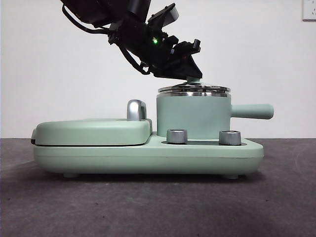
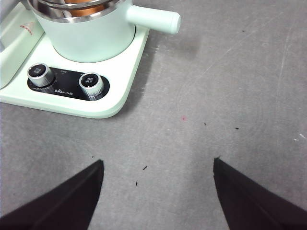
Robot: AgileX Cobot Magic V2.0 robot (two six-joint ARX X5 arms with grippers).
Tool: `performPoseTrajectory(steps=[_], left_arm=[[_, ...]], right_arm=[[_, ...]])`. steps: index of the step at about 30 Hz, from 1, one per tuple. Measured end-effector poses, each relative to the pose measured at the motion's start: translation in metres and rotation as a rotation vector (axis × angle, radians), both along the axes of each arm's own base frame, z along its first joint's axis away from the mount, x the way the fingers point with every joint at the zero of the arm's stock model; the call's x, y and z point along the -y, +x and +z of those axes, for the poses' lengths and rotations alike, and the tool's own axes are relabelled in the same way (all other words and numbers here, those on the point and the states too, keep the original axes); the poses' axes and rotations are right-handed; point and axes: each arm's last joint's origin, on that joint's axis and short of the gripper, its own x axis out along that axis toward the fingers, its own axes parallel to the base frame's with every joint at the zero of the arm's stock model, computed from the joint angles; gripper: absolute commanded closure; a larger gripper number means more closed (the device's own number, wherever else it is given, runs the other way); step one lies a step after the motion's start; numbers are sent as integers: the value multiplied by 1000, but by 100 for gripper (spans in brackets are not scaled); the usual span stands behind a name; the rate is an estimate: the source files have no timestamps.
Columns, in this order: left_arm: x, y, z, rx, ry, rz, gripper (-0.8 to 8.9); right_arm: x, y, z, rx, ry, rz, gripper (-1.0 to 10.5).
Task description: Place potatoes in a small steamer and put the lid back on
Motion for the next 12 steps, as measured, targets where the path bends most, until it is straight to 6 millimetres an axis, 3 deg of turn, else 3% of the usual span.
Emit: performPoseTrajectory(steps=[12], left_arm=[[1, -3, 2, -17, 36, -19, 801]], right_arm=[[1, 0, 0, 5, -11, -16, 595]])
